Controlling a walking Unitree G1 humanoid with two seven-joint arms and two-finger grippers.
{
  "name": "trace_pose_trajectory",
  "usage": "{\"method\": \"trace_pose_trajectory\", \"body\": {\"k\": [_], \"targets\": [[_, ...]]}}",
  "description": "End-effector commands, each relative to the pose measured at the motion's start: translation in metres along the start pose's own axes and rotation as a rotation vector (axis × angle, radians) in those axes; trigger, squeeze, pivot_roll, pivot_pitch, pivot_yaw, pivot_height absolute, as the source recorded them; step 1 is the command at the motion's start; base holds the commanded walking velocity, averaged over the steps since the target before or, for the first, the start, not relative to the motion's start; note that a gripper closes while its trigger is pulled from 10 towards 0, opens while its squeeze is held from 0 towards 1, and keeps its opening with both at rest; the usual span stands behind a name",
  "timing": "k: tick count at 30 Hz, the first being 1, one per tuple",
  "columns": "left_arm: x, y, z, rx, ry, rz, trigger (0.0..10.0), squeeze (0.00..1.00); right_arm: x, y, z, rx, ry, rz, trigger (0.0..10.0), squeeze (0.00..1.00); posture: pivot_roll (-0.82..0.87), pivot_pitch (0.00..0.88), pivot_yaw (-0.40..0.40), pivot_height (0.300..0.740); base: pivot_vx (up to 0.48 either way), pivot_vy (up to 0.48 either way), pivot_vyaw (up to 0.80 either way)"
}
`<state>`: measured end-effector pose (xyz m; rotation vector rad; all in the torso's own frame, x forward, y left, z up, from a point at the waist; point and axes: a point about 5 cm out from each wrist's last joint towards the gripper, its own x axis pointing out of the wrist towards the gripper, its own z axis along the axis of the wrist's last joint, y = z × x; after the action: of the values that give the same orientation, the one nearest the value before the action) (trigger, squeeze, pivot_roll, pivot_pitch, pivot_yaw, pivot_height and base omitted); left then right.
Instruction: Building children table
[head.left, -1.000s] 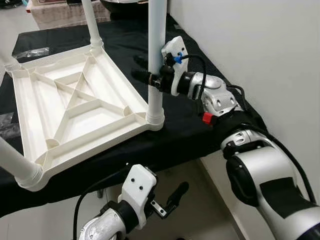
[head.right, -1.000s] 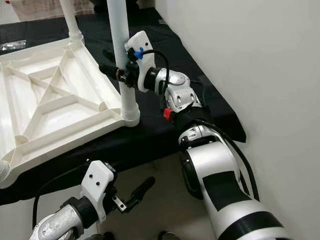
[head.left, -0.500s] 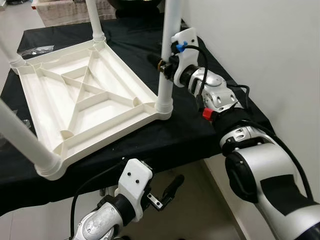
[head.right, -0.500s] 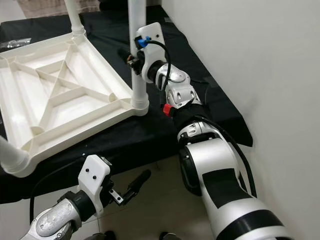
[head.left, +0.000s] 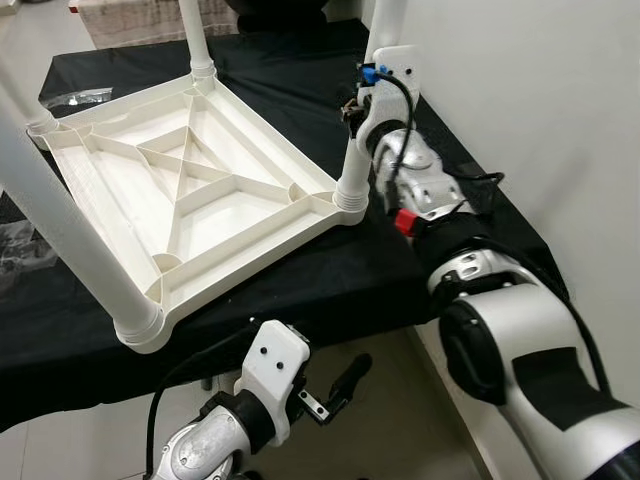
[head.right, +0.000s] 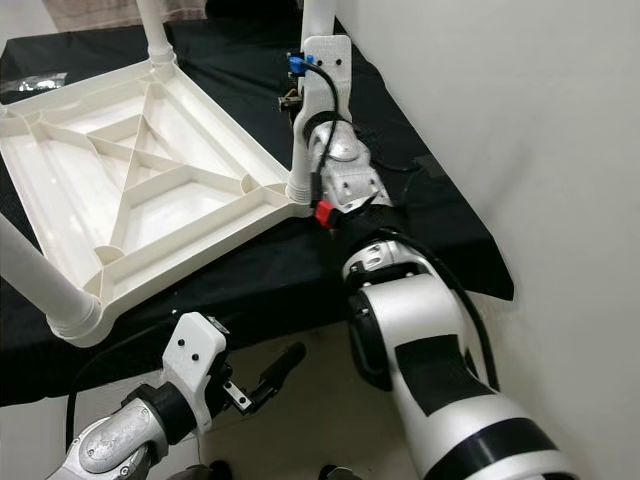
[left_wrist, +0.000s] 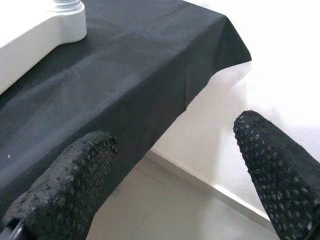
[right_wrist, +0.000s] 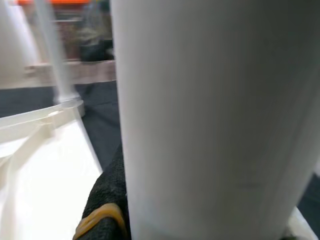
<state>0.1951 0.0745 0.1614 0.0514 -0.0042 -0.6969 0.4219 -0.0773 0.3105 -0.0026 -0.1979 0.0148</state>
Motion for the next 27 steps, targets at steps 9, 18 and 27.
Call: {"method": "trace_pose_trajectory", "body": {"k": [9, 18, 27], "targets": [[0.001, -0.003, -0.007, -0.011, 0.020, -0.002, 10.0, 0.00, -0.022, 0.008, -0.064, -0.045, 0.267, -0.377, 10.0, 0.00, 0.07, 0.236, -0.055, 0.740, 0.000, 0.000, 0.00], [0.002, -0.004, -0.008, -0.014, 0.019, -0.005, 10.0, 0.00, -0.031, 0.037, -0.053, 0.017, 0.226, -0.507, 10.0, 0.00, 0.08, 0.229, -0.058, 0.740, 0.000, 0.000, 0.00], [0.005, -0.007, -0.010, -0.021, 0.015, -0.008, 10.0, 0.00, -0.039, 0.053, -0.043, 0.013, 0.236, -0.649, 10.0, 0.00, 0.09, 0.210, -0.080, 0.740, 0.000, 0.000, 0.00]]}}
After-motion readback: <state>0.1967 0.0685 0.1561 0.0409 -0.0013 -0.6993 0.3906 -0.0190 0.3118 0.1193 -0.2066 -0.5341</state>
